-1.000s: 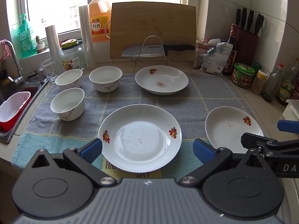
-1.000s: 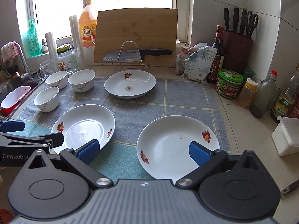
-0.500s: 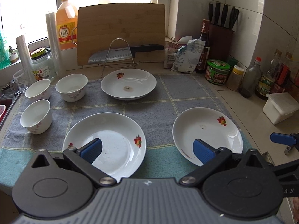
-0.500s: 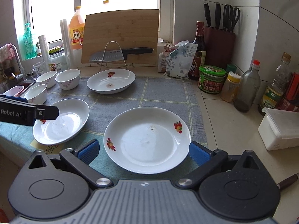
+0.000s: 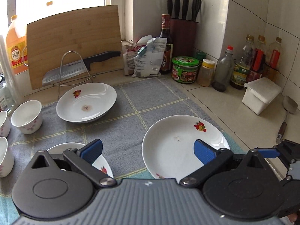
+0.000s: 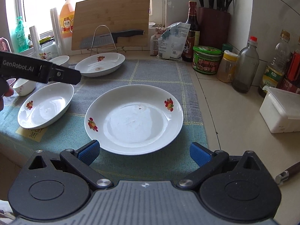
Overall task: Organize plates and bowls
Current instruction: 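Move the left tool to a white fruit-pattern plate and grip its rim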
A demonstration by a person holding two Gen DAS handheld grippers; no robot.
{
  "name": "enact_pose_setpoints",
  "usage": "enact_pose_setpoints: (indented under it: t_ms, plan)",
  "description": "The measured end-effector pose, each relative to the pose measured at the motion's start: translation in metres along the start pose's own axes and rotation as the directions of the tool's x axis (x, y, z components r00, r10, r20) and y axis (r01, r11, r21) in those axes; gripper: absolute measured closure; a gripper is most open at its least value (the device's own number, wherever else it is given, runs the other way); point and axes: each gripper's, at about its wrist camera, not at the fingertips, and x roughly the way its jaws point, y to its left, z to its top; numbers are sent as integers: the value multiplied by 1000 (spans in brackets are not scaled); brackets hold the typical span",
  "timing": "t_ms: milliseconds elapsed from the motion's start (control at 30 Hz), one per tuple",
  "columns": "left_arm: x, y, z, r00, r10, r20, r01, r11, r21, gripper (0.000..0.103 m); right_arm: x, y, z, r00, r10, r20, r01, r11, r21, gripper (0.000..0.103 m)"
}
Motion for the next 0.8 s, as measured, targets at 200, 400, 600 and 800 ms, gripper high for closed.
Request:
enact_pose_setpoints:
  t_ms: [200,400,600,800]
  plan:
    - [30,1,7,994,-79,-71,81,996,27,1,30,1,-8,999,12,-52,-13,1000,-13,0]
    - [54,-3,8,990,-92,-111,103,990,94,1,47,-3,-13,997,13,-71,-14,1000,-10,0]
    - [75,-2,12,980,-125,-157,144,983,116,1,56,-5,-15,998,4,-57,-6,999,-45,0]
    - [94,-6,17,967,-156,-201,189,969,156,1,58,-5,-17,1000,12,-29,-14,996,-88,0]
